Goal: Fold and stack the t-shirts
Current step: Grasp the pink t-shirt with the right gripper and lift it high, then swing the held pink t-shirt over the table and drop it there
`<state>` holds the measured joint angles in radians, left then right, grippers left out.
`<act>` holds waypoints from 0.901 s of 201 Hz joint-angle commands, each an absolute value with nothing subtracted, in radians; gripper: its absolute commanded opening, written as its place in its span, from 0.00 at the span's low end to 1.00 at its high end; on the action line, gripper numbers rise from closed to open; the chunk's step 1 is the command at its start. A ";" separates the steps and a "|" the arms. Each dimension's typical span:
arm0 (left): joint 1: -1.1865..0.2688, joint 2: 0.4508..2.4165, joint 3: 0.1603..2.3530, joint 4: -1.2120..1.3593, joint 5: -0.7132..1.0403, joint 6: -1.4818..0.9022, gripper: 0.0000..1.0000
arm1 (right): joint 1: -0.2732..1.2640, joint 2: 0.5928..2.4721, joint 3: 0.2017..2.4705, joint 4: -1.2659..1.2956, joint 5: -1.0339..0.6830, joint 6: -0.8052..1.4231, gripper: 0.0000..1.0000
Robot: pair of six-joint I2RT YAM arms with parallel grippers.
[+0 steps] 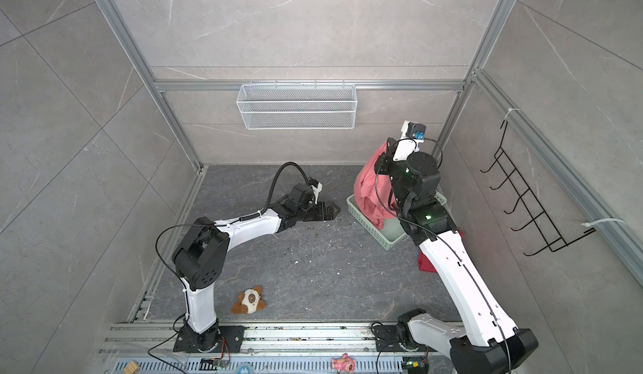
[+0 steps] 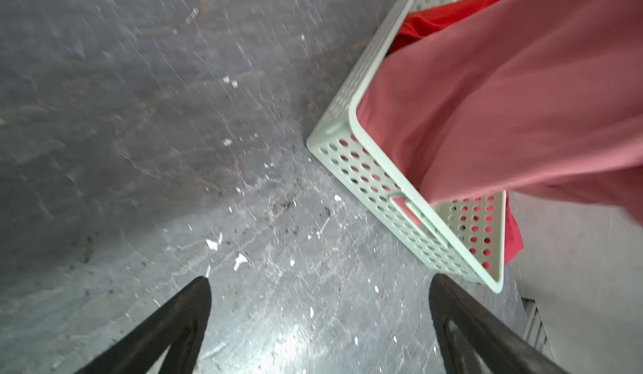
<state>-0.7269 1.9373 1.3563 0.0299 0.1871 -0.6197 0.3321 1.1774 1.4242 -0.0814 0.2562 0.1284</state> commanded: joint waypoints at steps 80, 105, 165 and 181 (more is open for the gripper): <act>-0.650 1.640 1.179 0.189 0.223 -0.584 0.99 | 0.545 1.438 1.983 -0.148 -0.180 0.180 0.00; -0.602 1.535 1.094 0.249 0.261 -0.596 0.99 | 0.629 1.569 2.122 -0.166 -0.265 0.237 0.00; -0.582 1.218 0.965 0.073 -0.003 -0.479 0.99 | 0.720 1.691 2.085 -0.138 -0.213 0.318 0.00; -0.581 1.153 0.937 0.000 -0.116 -0.455 0.97 | 0.721 1.640 1.937 -0.129 -0.113 0.336 0.00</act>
<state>-0.5785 1.2675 0.9543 0.0856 0.0772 -0.5365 0.7258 1.7103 2.0842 -0.1661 -0.2329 0.2790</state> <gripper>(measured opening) 0.980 0.045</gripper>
